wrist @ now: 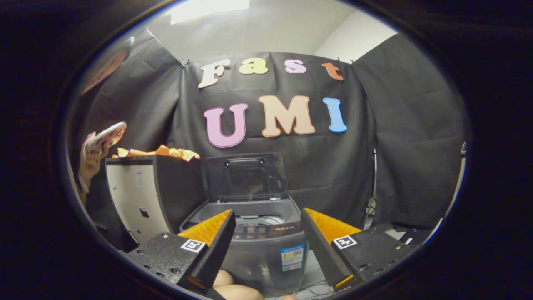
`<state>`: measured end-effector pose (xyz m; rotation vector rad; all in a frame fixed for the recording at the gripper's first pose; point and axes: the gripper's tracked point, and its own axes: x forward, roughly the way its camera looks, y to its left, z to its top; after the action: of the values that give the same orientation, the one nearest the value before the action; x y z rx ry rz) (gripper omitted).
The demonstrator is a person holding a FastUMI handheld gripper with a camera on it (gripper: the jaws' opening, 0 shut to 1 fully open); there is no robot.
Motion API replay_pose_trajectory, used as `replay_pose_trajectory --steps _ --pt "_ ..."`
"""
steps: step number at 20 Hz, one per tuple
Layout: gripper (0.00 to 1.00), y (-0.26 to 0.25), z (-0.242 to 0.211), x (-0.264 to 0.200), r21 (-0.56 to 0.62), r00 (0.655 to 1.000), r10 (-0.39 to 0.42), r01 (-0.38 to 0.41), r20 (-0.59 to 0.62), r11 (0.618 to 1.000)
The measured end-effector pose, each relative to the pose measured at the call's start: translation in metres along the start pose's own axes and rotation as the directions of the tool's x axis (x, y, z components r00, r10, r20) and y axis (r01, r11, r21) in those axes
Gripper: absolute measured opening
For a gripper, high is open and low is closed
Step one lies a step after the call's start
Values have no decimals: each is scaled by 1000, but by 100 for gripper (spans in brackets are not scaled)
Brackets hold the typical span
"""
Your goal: Put the clothes into the washing machine and then close the washing machine lid.
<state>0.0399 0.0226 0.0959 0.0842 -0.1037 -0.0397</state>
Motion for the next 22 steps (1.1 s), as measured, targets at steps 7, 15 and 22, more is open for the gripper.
replay_pose_trajectory --steps 7,15,22 --pt "96 69 65 48 120 992 122 -123 16 985" --pt "97 173 135 108 -27 965 262 -261 11 965" --pt "97 285 165 167 -114 933 360 -361 -29 926"
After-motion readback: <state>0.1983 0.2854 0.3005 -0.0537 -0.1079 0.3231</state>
